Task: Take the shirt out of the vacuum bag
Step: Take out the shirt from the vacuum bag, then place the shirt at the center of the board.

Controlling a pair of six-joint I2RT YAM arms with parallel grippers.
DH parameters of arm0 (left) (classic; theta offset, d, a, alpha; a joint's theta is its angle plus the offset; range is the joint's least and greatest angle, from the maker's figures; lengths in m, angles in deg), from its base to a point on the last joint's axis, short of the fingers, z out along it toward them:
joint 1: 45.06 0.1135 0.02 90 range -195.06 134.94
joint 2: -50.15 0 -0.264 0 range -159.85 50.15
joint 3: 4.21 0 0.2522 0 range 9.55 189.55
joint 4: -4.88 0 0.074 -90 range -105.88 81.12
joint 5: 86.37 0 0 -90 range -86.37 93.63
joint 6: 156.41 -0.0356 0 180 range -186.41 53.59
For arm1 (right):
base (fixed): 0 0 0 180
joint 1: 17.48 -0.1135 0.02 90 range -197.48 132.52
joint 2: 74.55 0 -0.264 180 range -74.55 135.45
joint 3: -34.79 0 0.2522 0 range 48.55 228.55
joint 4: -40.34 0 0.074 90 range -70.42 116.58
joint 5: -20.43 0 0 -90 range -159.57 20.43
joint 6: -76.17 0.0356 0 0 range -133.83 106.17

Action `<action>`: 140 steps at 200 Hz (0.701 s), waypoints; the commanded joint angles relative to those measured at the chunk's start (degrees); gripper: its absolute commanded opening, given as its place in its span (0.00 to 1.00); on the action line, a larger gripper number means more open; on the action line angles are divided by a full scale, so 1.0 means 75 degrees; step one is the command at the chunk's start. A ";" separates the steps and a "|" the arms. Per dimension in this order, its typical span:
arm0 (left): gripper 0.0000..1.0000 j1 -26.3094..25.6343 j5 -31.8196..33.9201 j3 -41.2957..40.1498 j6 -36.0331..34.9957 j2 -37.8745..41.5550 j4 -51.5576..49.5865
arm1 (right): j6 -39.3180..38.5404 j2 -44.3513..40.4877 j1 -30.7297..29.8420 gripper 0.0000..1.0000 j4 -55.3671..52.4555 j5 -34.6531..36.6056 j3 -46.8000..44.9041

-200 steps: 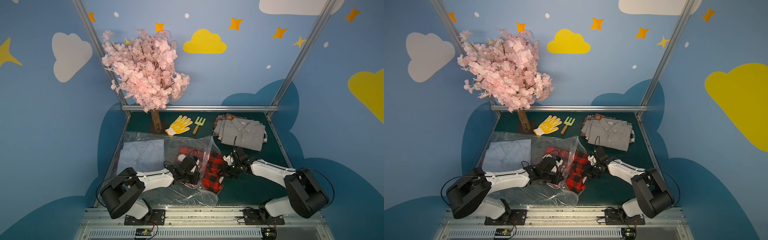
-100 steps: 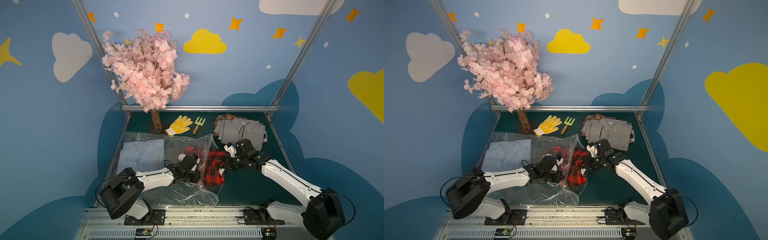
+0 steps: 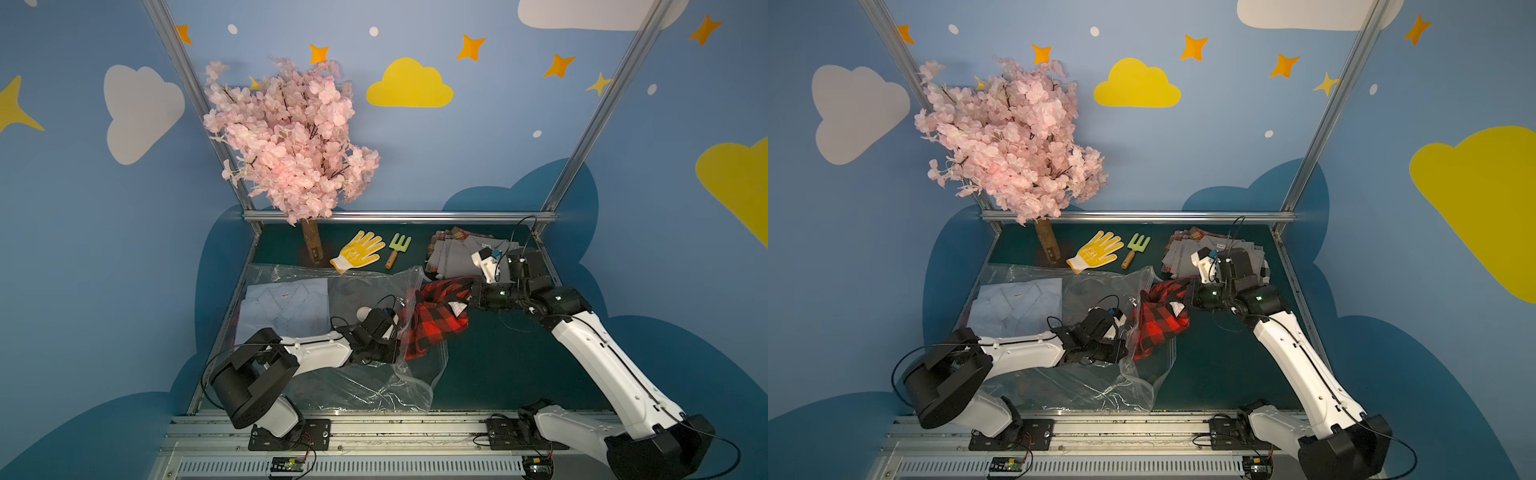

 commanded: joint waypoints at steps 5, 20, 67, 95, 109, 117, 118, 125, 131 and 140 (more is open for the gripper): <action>0.03 0.0063 -0.0006 -0.0054 0.0024 -0.0214 -0.0123 | -0.0883 0.0442 0.0265 0.00 -0.0321 -0.0336 0.1055; 0.03 0.0078 -0.0032 -0.0078 0.0031 -0.0266 -0.0104 | -0.1304 0.0866 0.0438 0.00 -0.0577 -0.0478 0.1743; 0.03 0.0075 -0.0082 -0.0144 0.0055 -0.0348 -0.0092 | -0.2440 0.2508 0.0902 0.00 -0.1676 -0.0855 0.4142; 0.03 0.0081 -0.0111 -0.0195 0.0093 -0.0372 -0.0019 | -0.2946 0.3597 0.1075 0.00 -0.2290 -0.1048 0.5594; 0.03 0.0085 -0.0122 -0.0227 0.0110 -0.0389 0.0000 | -0.3242 0.4168 0.1151 0.00 -0.2676 -0.1090 0.6411; 0.03 0.0076 -0.0131 -0.0242 0.0113 -0.0399 0.0013 | -0.3383 0.4537 0.1184 0.00 -0.2923 -0.1075 0.6920; 0.03 0.0075 -0.0127 -0.0248 0.0113 -0.0403 0.0013 | -0.3392 0.4581 0.1187 0.00 -0.2952 -0.1078 0.6997; 0.03 0.0075 -0.0134 -0.0254 0.0130 -0.0424 0.0026 | -0.3533 0.4884 0.1213 0.00 -0.3122 -0.1122 0.7450; 0.03 0.0075 -0.0134 -0.0254 0.0125 -0.0446 0.0025 | -0.3597 0.5126 0.1219 0.00 -0.3236 -0.1133 0.7804; 0.03 0.0082 -0.0143 -0.0254 0.0125 -0.0480 0.0036 | -0.3696 0.5488 0.1242 0.00 -0.3417 -0.1111 0.8368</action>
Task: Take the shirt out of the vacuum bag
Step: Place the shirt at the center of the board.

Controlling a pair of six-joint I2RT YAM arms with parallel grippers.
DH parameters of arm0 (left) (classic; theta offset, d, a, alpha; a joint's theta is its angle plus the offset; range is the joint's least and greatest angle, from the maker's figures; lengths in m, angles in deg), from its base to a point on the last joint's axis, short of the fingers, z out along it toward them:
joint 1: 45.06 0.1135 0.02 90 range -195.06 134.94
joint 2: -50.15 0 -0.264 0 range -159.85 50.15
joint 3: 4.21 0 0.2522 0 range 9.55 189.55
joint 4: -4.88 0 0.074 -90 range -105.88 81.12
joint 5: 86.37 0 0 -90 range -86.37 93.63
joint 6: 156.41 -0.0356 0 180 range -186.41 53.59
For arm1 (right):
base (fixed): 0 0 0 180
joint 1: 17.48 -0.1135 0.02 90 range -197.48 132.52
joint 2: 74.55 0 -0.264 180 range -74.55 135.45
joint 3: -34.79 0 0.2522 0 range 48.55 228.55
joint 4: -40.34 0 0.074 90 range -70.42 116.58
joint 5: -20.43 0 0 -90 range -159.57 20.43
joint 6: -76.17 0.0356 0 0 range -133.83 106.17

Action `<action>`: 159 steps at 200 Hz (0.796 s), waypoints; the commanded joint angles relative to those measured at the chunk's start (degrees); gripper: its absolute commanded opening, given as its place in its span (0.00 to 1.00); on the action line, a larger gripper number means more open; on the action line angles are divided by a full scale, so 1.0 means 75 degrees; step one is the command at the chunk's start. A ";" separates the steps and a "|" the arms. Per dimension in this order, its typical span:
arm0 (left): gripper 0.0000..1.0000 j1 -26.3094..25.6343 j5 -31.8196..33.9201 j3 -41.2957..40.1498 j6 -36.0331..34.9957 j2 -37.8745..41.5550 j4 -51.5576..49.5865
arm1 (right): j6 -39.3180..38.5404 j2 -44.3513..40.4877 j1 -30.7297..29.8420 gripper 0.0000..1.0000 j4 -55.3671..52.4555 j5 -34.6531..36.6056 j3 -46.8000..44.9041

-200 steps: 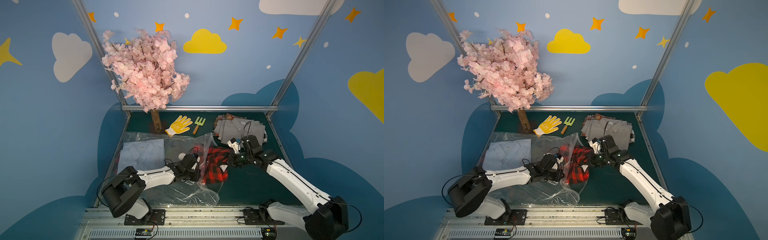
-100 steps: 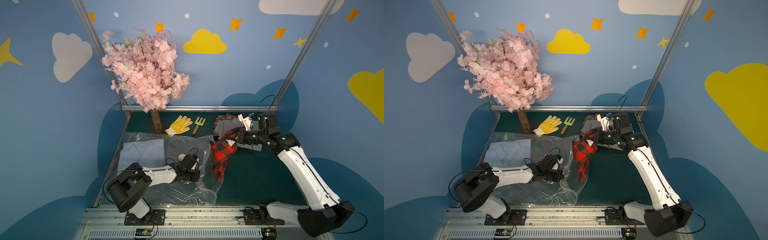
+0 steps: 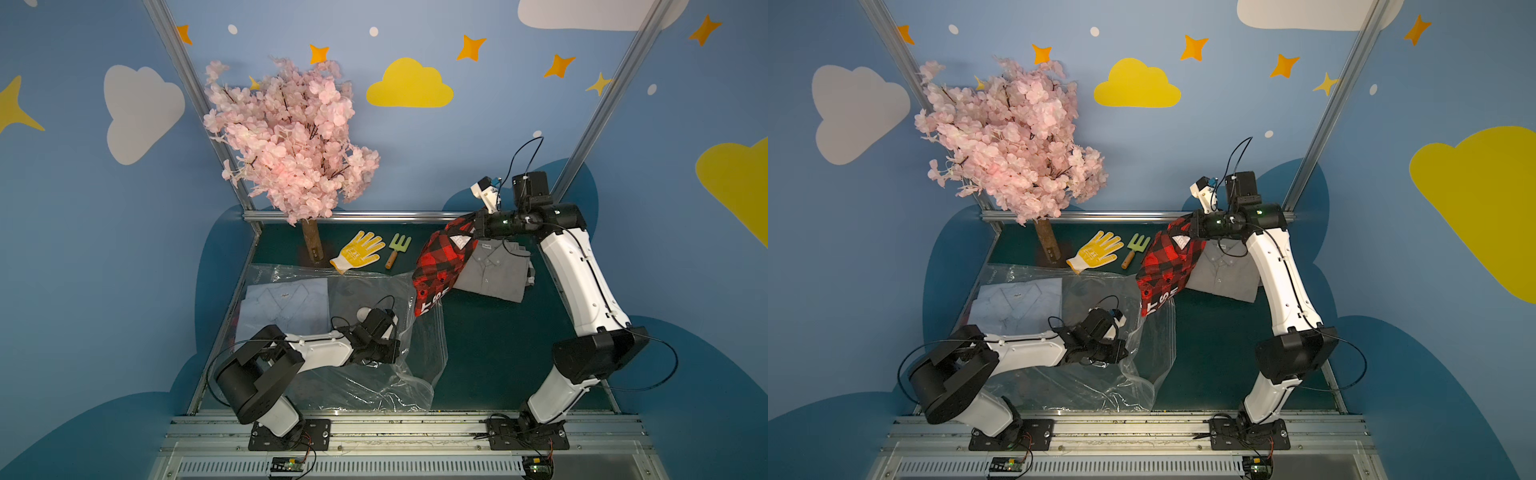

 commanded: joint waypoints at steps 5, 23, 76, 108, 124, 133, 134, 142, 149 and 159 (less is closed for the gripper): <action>0.03 0.0026 0.0050 -0.0187 0.0008 -0.0299 -0.0196 | -0.0714 0.0797 0.0080 0.00 -0.0807 -0.0234 0.1522; 0.03 0.0026 0.0032 -0.0197 0.0032 -0.0335 -0.0167 | -0.0722 0.1393 0.0103 0.00 -0.0975 -0.0426 0.2432; 0.03 0.0073 -0.0076 -0.0131 0.0051 -0.0533 -0.0132 | -0.1047 0.2297 0.0138 0.00 -0.0706 -0.1022 0.3794; 0.03 0.0107 -0.0114 -0.0042 0.0045 -0.0655 -0.0143 | -0.0976 0.2314 0.0213 0.00 0.0132 -0.1233 0.3924; 0.03 0.0111 -0.0138 -0.0031 0.0081 -0.0718 -0.0100 | -0.0863 0.2375 0.0279 0.00 0.0451 -0.1384 0.3924; 0.03 0.0114 -0.0149 -0.0013 0.0095 -0.0764 -0.0085 | -0.0896 0.2420 0.0319 0.00 0.0568 -0.1414 0.3914; 0.03 0.0111 -0.0149 -0.0012 0.0099 -0.0763 -0.0085 | -0.0891 0.2431 0.0323 0.00 0.0582 -0.1416 0.3917; 0.03 0.0109 -0.0167 0.0010 0.0108 -0.0797 -0.0091 | -0.0897 0.2492 0.0355 0.00 0.0655 -0.1417 0.3925; 0.03 0.0107 -0.0179 0.0023 0.0107 -0.0833 -0.0088 | -0.0927 0.2572 0.0392 0.00 0.0689 -0.1414 0.3926; 0.03 0.0109 -0.0202 0.0042 0.0106 -0.0874 -0.0073 | -0.1036 0.2682 0.0465 0.00 0.0650 -0.1328 0.3908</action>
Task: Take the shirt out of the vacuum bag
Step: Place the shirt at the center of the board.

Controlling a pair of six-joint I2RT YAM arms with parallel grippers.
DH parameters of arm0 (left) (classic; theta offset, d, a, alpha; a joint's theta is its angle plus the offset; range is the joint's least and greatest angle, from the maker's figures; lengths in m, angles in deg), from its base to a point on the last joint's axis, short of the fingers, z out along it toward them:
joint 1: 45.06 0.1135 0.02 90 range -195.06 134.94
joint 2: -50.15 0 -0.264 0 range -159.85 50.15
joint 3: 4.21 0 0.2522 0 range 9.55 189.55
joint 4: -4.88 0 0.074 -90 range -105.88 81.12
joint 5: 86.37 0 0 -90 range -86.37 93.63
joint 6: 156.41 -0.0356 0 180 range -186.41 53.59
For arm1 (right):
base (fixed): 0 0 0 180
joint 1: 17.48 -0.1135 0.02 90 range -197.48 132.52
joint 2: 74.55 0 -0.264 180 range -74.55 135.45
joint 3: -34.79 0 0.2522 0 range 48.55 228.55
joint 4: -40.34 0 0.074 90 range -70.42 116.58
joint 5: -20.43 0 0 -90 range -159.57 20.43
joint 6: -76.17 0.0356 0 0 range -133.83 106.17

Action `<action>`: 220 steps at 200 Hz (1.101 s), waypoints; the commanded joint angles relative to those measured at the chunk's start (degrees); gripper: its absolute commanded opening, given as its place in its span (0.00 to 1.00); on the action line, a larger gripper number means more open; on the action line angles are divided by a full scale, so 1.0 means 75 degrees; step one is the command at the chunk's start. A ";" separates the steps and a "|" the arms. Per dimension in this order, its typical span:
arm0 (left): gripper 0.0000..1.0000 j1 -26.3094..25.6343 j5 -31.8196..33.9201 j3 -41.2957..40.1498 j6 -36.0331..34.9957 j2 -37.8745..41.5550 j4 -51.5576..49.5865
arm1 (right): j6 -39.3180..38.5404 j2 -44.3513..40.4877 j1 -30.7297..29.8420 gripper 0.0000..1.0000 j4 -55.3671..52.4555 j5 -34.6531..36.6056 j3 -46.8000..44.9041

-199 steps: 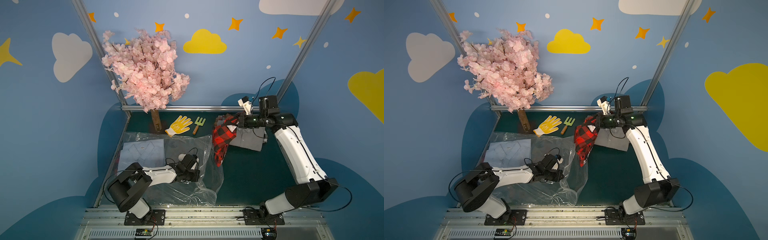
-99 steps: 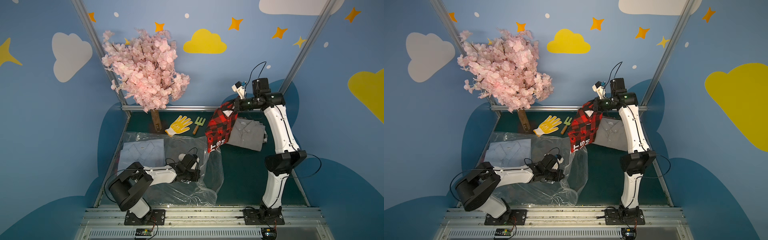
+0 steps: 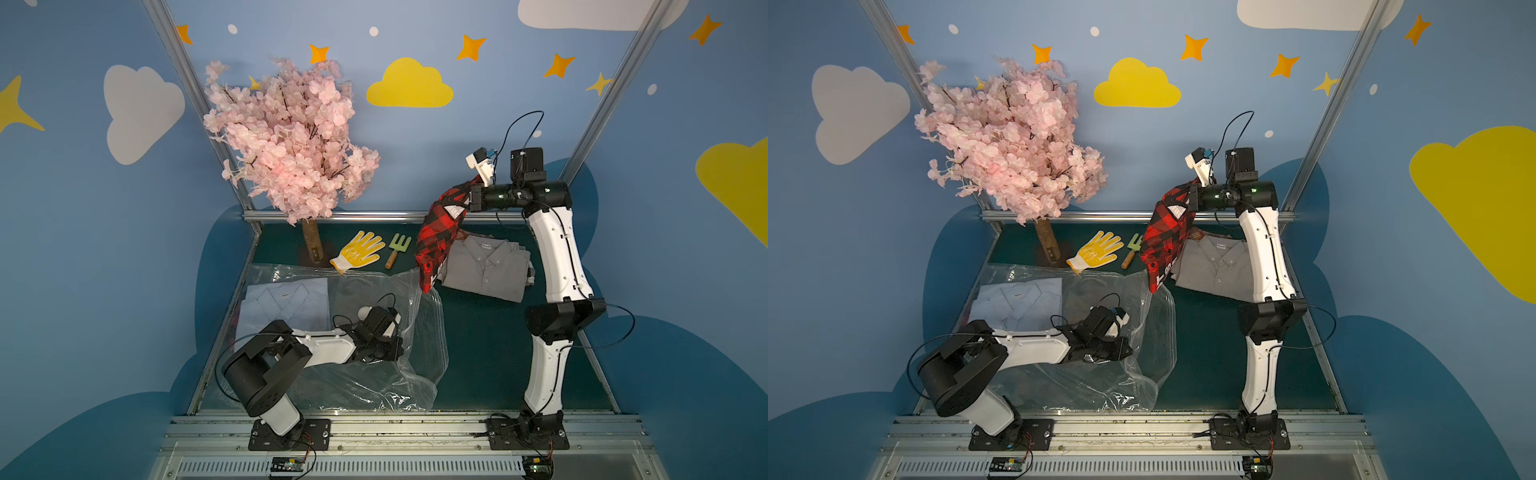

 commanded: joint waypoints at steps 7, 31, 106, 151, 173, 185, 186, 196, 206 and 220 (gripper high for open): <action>0.03 0.0022 0.0220 -0.0101 0.0013 -0.0465 -0.0593 | -0.0295 0.0344 0.0206 0.00 0.0558 -0.0075 0.0143; 0.03 0.0029 0.0217 -0.0101 0.0013 -0.0533 -0.0566 | -0.0576 0.0618 0.0455 0.00 0.0467 0.0193 -0.0210; 0.03 0.0028 0.0126 -0.0001 0.0034 -0.0733 -0.0489 | -0.0827 -0.0094 0.1470 0.00 0.1218 0.0583 -0.2970; 0.03 0.0027 0.0126 0.0072 0.0030 -0.0814 -0.0472 | -0.0783 -0.0771 0.2025 0.00 0.1724 0.0650 -0.4398; 0.03 0.0026 -0.0093 0.0072 0.0012 -0.0829 -0.0487 | -0.0559 -0.0983 0.2331 0.00 0.1746 0.0587 -0.4868; 0.03 0.0021 -0.0085 0.0074 0.0012 -0.0838 -0.0489 | -0.0566 -0.1136 0.2466 0.00 0.1772 0.0595 -0.5158; 0.03 0.0026 -0.0085 0.0074 0.0018 -0.0845 -0.0483 | -0.0566 -0.1144 0.2472 0.00 0.1771 0.0591 -0.5181; 0.03 0.0020 -0.0096 0.0073 0.0015 -0.0880 -0.0478 | -0.0575 -0.1277 0.2586 0.00 0.1780 0.0598 -0.5470; 0.03 0.0006 -0.0115 0.0092 0.0023 -0.0914 -0.0466 | -0.0599 -0.1409 0.2683 0.00 0.1829 0.0611 -0.5819; 0.03 0.0008 -0.0152 0.0126 0.0015 -0.0957 -0.0466 | -0.0440 -0.1567 0.2845 0.05 0.2067 0.0624 -0.6366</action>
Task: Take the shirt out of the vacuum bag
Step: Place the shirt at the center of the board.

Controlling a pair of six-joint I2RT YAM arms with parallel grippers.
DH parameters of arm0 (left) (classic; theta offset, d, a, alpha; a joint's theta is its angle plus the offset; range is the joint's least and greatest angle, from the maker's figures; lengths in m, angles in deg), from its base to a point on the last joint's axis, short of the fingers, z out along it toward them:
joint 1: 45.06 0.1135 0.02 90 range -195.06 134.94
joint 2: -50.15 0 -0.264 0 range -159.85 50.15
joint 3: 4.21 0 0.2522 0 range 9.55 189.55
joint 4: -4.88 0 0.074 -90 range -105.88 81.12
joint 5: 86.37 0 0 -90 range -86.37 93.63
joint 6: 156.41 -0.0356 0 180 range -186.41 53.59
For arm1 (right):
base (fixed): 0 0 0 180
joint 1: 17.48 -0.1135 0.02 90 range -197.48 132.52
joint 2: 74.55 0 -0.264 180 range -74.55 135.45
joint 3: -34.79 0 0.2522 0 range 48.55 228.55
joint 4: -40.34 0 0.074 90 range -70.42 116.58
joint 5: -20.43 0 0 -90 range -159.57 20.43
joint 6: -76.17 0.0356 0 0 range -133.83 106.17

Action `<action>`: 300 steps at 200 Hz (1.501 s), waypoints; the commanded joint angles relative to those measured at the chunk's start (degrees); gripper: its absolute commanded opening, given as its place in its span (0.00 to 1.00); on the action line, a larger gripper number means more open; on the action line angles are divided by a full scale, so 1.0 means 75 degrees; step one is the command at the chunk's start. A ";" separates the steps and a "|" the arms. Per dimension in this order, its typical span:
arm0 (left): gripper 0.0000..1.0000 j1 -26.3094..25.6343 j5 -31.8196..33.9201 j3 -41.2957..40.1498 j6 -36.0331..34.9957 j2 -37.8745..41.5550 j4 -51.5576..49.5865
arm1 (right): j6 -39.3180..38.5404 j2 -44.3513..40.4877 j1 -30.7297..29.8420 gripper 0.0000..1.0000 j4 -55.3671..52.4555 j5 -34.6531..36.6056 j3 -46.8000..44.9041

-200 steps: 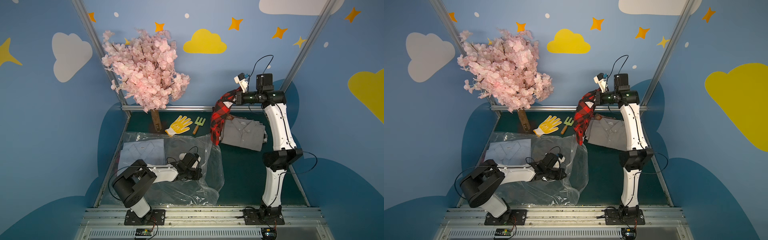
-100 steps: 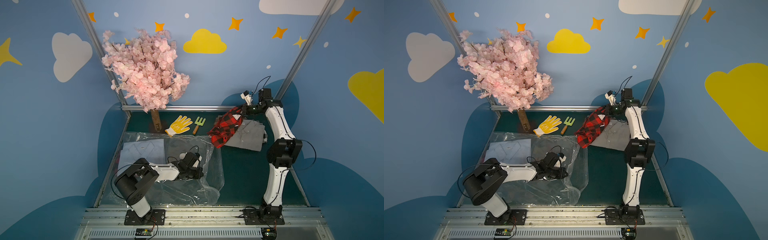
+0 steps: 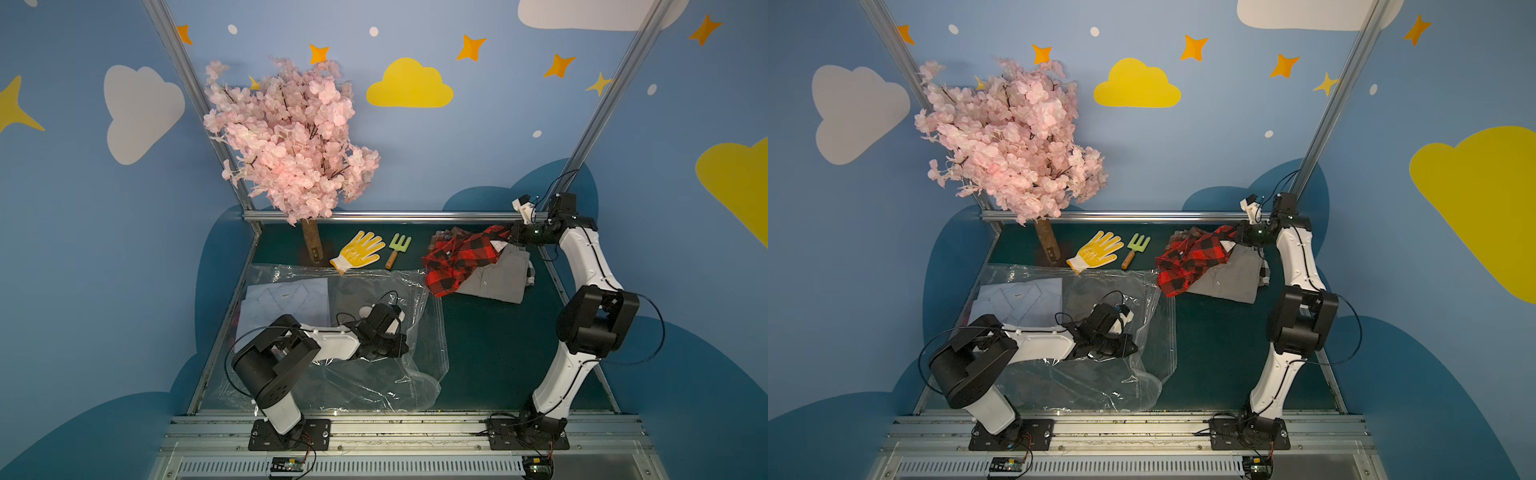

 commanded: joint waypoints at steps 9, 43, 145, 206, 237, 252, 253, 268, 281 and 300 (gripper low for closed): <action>0.03 -0.0035 0.0164 -0.0124 -0.0064 -0.0503 -0.0842 | 0.0270 -0.0442 0.0373 0.11 0.0545 -0.0020 -0.1036; 0.03 -0.0069 0.0128 -0.0097 -0.0076 -0.0547 -0.0870 | 0.0966 -0.0547 0.0901 0.41 0.1230 -0.0044 -0.2017; 0.03 -0.0152 0.0176 -0.0174 -0.0029 -0.0472 -0.0830 | 0.2591 -0.0662 0.1778 0.78 0.1406 0.1120 -0.2651; 0.03 -0.0167 0.0210 -0.0258 -0.0012 -0.0407 -0.0807 | 0.3168 -0.0798 0.2269 0.83 0.1186 0.2136 -0.2683; 0.03 -0.0166 0.0217 -0.0250 0.0039 -0.0361 -0.0748 | 0.3492 -0.1236 0.2369 0.85 0.1196 0.2855 -0.2995; 0.03 -0.0164 0.0219 -0.0227 0.0024 -0.0358 -0.0748 | 0.3555 -0.1433 0.2382 0.86 0.1259 0.3109 -0.3207; 0.03 -0.0164 0.0220 -0.0226 0.0024 -0.0359 -0.0748 | 0.3558 -0.1447 0.2389 0.86 0.1263 0.3109 -0.3214; 0.03 -0.0164 0.0211 -0.0225 0.0015 -0.0346 -0.0764 | 0.3561 -0.1536 0.2454 0.86 0.1320 0.3066 -0.3317; 0.03 -0.0164 0.0212 -0.0238 0.0014 -0.0329 -0.0765 | 0.3484 -0.1519 0.2518 0.86 0.1107 0.2851 -0.3218; 0.03 -0.0165 0.0230 -0.0264 0.0023 -0.0327 -0.0737 | 0.3354 -0.1835 0.2513 0.86 0.1166 0.2213 -0.3395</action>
